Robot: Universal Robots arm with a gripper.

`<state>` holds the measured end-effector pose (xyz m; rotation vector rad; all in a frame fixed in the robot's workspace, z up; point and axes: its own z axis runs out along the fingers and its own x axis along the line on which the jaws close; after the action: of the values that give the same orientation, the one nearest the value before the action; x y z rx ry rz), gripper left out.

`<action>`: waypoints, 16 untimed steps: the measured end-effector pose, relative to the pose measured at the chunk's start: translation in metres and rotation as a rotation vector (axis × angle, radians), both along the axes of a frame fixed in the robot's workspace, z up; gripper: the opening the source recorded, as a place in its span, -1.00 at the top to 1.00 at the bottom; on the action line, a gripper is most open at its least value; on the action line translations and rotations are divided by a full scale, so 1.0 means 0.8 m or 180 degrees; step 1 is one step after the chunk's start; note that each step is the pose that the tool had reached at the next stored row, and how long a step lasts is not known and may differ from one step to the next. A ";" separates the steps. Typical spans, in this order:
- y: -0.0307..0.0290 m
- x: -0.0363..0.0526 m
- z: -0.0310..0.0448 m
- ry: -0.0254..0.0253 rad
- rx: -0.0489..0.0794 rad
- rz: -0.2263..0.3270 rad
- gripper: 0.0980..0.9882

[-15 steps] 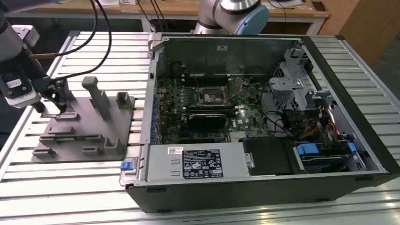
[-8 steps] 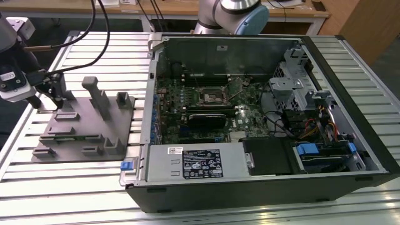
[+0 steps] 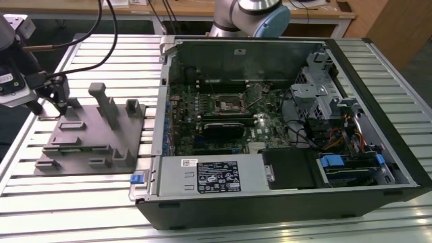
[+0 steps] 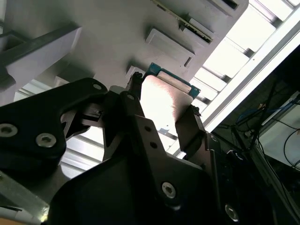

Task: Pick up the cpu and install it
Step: 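Pick up the cpu and move it towards the insertion slot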

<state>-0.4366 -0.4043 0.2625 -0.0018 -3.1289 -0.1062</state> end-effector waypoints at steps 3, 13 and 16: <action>0.0000 0.000 0.0029 0.0000 0.0000 0.0000 0.00; 0.0000 0.000 0.0117 0.0000 0.0000 0.0000 0.00; 0.0000 0.000 0.0161 0.0000 0.0000 0.0000 0.00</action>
<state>-0.4366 -0.4043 0.2754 -0.0018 -3.1290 -0.1064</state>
